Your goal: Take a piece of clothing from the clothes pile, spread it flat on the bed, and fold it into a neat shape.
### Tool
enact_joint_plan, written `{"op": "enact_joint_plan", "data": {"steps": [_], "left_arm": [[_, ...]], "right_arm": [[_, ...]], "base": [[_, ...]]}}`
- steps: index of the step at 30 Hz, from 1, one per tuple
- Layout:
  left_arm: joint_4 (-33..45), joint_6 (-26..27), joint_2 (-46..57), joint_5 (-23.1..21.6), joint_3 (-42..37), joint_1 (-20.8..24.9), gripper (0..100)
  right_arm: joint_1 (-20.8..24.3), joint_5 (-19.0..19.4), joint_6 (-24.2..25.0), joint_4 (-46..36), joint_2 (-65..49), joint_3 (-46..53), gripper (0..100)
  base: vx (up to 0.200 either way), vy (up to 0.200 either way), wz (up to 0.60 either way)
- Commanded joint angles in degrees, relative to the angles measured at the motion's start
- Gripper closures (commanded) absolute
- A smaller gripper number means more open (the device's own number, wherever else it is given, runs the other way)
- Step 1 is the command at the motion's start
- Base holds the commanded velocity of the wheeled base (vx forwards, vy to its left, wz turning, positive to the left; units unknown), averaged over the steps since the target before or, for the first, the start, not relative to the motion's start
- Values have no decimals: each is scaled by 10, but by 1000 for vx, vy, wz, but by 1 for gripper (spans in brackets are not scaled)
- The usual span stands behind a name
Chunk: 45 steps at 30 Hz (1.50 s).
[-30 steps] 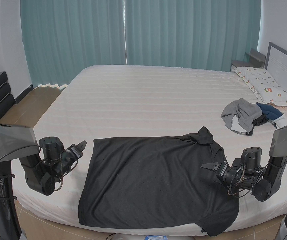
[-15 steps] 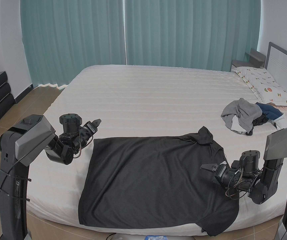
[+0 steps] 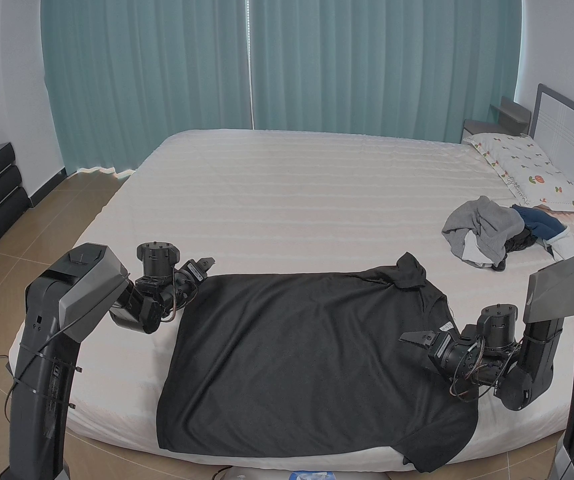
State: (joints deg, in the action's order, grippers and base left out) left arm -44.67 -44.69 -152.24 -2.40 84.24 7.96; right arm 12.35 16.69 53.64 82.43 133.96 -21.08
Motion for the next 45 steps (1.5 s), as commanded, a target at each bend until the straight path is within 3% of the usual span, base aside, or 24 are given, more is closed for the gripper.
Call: {"op": "enact_joint_plan", "data": {"steps": [1, 18, 19, 24, 31, 45], "left_arm": [[0, 2, -14, 2, 11, 2, 0], [3, 30, -44, 40, 44, 4, 0], [3, 33, -44, 40, 45, 4, 100], [4, 35, -49, 47, 61, 5, 100], [-1, 34, -89, 128, 157, -1, 100], [-2, 31, -107, 153, 209, -9, 100]], "right_arm": [[0, 0, 1, 0, 2, 0, 0], [0, 1, 3, 0, 1, -1, 0], [0, 1, 4, 0, 1, -1, 0], [0, 1, 5, 0, 1, -1, 0], [0, 1, 5, 1, 1, -1, 0], [1, 1, 5, 1, 1, -1, 0]], "base": [[0, 0, 0], [0, 0, 0], [0, 0, 0], [0, 0, 0], [0, 0, 0], [0, 0, 0]]}}
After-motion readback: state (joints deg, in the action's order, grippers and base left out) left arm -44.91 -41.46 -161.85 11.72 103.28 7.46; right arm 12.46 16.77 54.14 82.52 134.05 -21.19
